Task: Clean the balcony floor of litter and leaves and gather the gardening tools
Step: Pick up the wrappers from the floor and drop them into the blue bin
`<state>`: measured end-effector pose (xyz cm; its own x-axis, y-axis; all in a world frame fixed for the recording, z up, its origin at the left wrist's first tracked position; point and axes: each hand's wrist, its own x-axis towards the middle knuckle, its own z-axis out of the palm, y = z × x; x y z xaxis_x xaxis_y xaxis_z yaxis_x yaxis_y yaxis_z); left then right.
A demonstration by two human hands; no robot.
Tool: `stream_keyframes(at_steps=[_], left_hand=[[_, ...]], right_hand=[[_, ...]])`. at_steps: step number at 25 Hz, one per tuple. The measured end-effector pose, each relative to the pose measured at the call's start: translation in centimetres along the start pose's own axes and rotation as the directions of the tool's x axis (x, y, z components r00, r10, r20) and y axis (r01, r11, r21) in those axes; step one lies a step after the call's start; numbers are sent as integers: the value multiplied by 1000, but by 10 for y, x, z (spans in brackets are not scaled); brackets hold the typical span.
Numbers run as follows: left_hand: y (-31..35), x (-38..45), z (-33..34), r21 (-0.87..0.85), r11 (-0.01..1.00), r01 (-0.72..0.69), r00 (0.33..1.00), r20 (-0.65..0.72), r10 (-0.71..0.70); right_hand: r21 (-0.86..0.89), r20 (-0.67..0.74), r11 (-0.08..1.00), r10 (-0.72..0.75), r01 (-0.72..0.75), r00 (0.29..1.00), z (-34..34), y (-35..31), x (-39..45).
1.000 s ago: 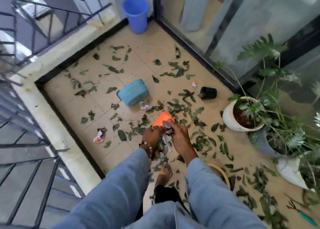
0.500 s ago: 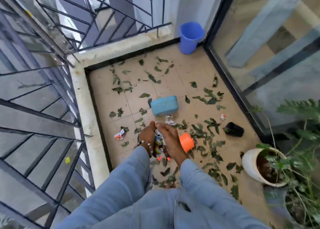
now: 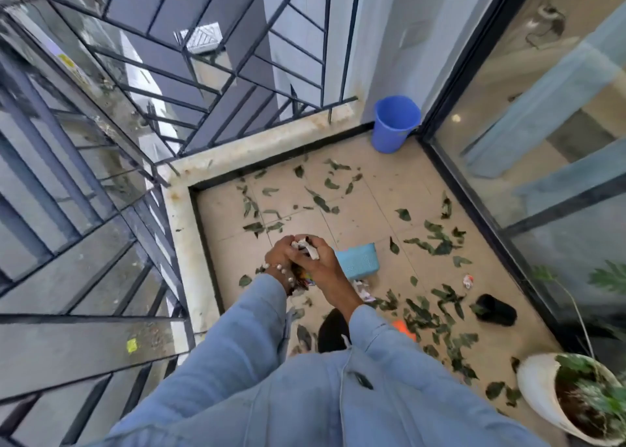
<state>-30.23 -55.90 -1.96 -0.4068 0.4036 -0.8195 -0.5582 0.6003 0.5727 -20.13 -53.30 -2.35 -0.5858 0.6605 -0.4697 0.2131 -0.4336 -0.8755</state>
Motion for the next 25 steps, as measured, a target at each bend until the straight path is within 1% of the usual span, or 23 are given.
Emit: stream_keyframes(at_steps=[2, 4, 7, 10, 12, 13, 15, 17, 18, 21, 23, 25], left_hand=[[11, 34, 4, -49, 999, 1, 1000, 15, 0], [48, 44, 18, -51, 997, 65, 998, -15, -65], [100, 79, 39, -67, 989, 129, 988, 100, -122], [166, 122, 75, -34, 983, 181, 976, 131, -175], [208, 136, 103, 10, 980, 197, 964, 181, -196], [228, 146, 118, 40, 982, 184, 967, 173, -189], [273, 165, 151, 45, 986, 162, 965, 202, -168], [303, 187, 178, 58, 986, 155, 968, 191, -163], [318, 197, 189, 80, 986, 149, 971, 179, -162], [355, 223, 219, 109, 983, 146, 962, 217, -167], [377, 247, 242, 135, 978, 158, 952, 244, -188], [398, 272, 271, 151, 977, 148, 944, 273, -185]], right_hand=[[-44, 24, 999, 4, -3, 1000, -7, -12, 30], [-42, 92, 999, 27, -23, 995, -23, -20, 63], [-37, 188, 999, 31, -24, 982, -53, -46, 121], [-50, 178, 999, -8, 17, 984, -82, -87, 181], [-29, 149, 999, 22, -18, 989, -104, -124, 211], [-40, 123, 999, 11, -6, 992, -117, -139, 228], [-59, 108, 998, -19, 25, 994, -144, -173, 265], [-49, 51, 998, -25, 28, 998, -164, -197, 296], [-52, -6, 998, -29, 29, 1000, -172, -204, 310], [-39, -169, 999, -38, 32, 985, -183, -217, 344], [25, -277, 998, -41, 50, 960, -192, -223, 370], [48, -387, 997, -29, 52, 922, -209, -232, 398]])
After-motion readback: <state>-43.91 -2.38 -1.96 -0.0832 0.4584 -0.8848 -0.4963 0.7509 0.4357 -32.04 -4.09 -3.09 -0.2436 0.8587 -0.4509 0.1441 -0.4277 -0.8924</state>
